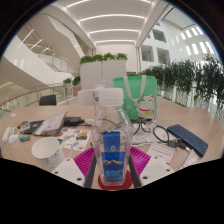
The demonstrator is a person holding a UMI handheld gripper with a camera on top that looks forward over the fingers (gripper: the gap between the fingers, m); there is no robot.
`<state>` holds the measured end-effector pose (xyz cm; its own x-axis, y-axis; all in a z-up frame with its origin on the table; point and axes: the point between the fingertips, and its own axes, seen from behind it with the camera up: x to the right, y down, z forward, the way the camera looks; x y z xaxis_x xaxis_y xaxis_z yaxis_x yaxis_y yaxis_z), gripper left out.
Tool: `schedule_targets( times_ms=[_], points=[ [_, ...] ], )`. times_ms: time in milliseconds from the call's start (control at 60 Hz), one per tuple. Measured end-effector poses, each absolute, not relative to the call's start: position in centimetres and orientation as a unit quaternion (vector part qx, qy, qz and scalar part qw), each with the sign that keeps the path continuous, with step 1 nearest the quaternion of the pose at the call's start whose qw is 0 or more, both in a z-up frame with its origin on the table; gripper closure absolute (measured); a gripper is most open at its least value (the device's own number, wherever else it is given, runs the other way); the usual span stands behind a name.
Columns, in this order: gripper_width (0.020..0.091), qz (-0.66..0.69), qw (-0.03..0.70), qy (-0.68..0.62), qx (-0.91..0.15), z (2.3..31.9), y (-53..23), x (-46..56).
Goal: Pour water
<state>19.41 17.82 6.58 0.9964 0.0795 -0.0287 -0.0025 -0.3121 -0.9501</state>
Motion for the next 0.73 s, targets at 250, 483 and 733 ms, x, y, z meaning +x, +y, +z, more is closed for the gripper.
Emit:
schedule_targets(
  times_ms=[250, 483, 733],
  points=[
    [0.0278, -0.025, 0.541, -0.016, -0.84, 9.0, 9.2, 18.9],
    [0.0277, -0.043, 0.534, 0.006, -0.845, 16.2, -3.6, 12.6],
    [0.0286, -0.025, 0.529, 0.029, -0.848, 22.6, -14.0, 5.9]
  ],
)
